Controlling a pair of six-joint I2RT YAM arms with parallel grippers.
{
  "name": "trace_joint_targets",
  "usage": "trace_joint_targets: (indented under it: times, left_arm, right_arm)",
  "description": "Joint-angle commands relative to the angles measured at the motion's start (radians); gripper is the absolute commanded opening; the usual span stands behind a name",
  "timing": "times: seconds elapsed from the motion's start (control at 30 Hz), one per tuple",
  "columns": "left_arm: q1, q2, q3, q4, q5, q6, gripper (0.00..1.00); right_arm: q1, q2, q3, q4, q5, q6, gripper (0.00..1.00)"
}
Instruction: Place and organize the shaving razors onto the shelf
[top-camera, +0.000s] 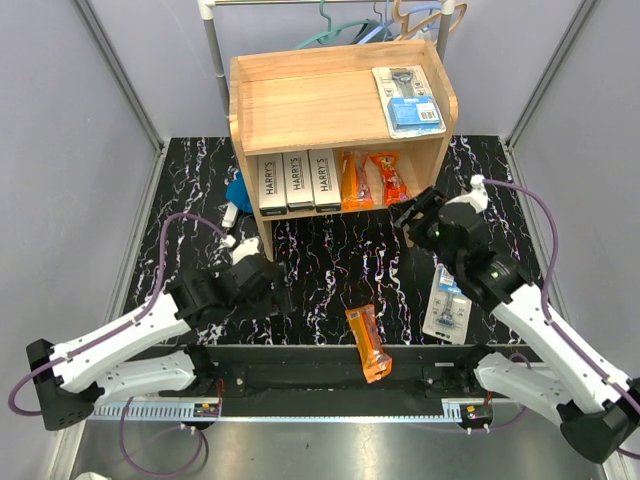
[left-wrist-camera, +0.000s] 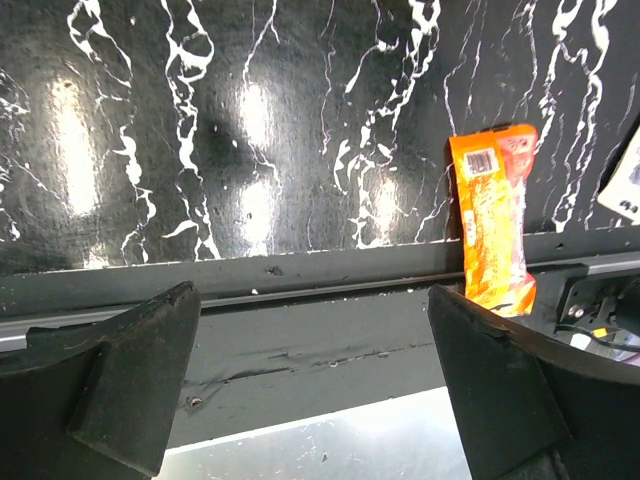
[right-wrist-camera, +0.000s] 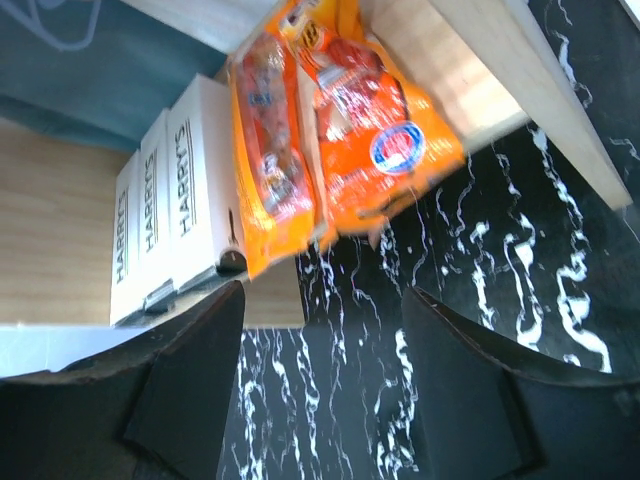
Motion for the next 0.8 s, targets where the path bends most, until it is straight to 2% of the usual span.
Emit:
trace_joint_targets:
  times: [0.0,0.23,0.5,0.77]
  left_arm:
    - [-0.022,0.020,-0.004,0.061,0.008,-0.015,0.99]
    - [-0.057,0.088,-0.007,0.131,0.036,-0.014,0.99]
    - [-0.130,0.206,0.042,0.213,0.045,-0.035,0.99]
    - [-0.215,0.427,0.157,0.315,0.090,-0.054,0.99]
  right_arm:
    - [-0.006,-0.108,-0.034,-0.090,-0.038,0.028,0.74]
    - [-0.004,-0.246,-0.074,-0.234,-0.063,0.009,0.75]
    - [-0.004,-0.290,-0.153,-0.308,-0.150,0.018,0.74]
    - [-0.004,-0.375,-0.176,-0.382,-0.124,0.036,0.74]
